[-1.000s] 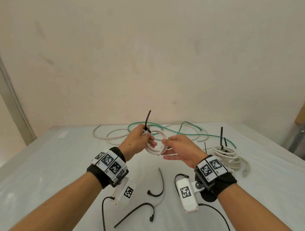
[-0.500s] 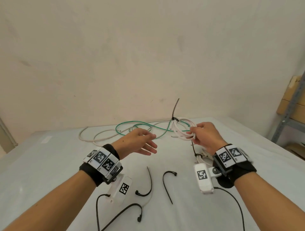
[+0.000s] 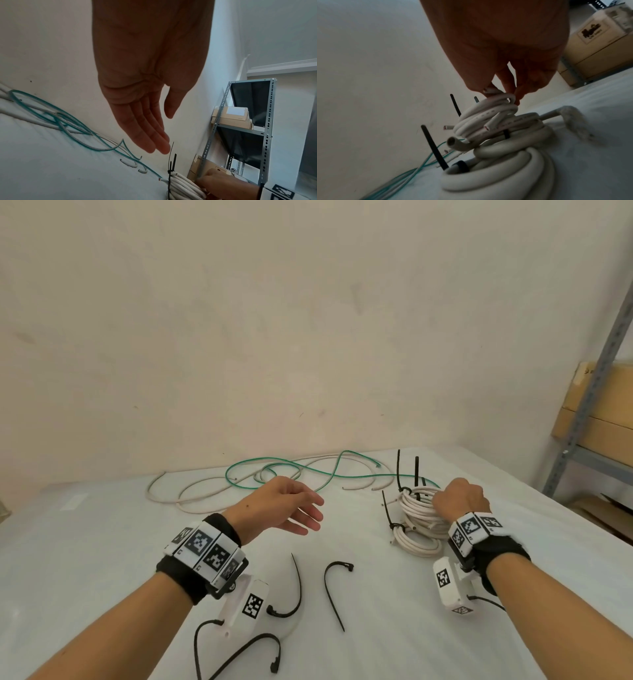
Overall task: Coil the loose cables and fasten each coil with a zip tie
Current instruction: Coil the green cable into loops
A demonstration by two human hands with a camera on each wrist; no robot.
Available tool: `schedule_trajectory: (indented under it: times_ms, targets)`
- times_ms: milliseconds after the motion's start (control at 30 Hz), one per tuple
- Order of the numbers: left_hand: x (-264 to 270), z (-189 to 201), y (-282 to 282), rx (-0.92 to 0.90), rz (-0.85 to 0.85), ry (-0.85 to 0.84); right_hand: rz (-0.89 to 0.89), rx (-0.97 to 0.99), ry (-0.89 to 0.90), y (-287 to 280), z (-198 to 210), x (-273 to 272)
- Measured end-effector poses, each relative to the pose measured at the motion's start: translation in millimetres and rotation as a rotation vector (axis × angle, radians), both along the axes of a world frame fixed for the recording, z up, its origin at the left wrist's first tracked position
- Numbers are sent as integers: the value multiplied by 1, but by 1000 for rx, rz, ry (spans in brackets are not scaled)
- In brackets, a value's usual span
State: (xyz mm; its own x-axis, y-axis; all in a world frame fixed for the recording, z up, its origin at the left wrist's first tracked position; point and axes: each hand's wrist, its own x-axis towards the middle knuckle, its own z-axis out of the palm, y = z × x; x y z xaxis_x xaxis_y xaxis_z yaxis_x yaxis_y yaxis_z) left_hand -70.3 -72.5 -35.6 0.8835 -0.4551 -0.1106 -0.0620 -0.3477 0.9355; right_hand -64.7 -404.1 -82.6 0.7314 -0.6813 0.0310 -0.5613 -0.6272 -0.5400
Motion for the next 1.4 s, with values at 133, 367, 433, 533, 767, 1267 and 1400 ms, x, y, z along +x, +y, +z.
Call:
schedule_trajectory:
  times_ms: [133,367,433,533,767,1267,1400]
  targets:
    - [1,-4,10,1,21,9,-7,14,44,3,7,-3]
    - [11,-3,18,-23,110,26,242,-326,-316,63,24,17]
    - [17,-1,22,-41,147,30,417,-210,-354,88,23,30]
    - [29,5,31,-97,211,49,614,-34,-198,124,18,56]
    - [53,14,45,-206,276,45,637,-22,206,163,-11,120]
    - [71,-15,39,-227,240,8,782,757,-605,204,38,73]
    - [69,-25,39,-189,227,-75,881,928,-579,219,58,55]
